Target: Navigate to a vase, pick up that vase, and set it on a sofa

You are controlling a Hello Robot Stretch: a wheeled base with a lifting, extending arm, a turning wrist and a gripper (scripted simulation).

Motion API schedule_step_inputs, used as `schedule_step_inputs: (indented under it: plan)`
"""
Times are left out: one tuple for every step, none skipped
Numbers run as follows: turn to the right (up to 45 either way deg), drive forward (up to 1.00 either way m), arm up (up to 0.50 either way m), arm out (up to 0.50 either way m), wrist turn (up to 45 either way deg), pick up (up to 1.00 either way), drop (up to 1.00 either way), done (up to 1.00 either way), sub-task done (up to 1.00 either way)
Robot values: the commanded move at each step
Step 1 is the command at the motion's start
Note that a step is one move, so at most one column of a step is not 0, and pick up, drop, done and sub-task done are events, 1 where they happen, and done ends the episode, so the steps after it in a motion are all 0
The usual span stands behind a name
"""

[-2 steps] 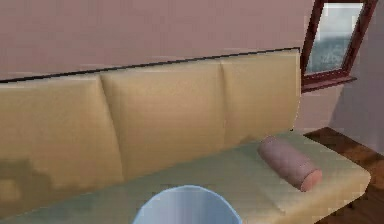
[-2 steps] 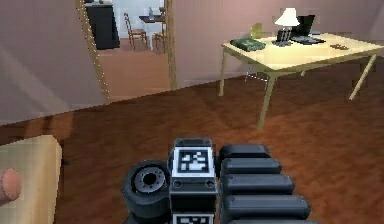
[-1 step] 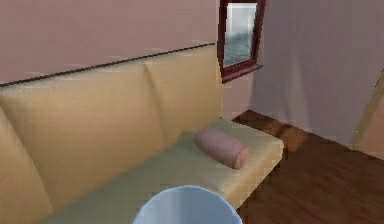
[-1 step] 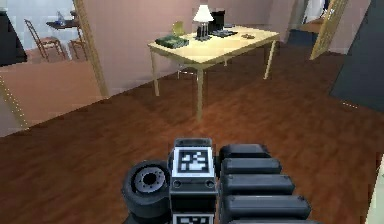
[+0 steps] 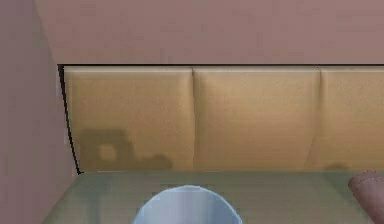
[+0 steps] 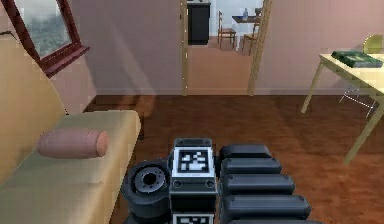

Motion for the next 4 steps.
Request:
schedule_step_inputs:
  plan:
    - [-6.0,0.00,0.00,0.00,0.0,0.00,0.00,0.00,0.00]
    - [42.0,0.00,0.00,0.00,0.0,0.00,0.00,0.00,0.00]
    - [-45.0,0.00,0.00,0.00,0.0,0.00,0.00,0.00,0.00]
    - [6.0,0.00,0.00,0.00,0.0,0.00,0.00,0.00,0.00]
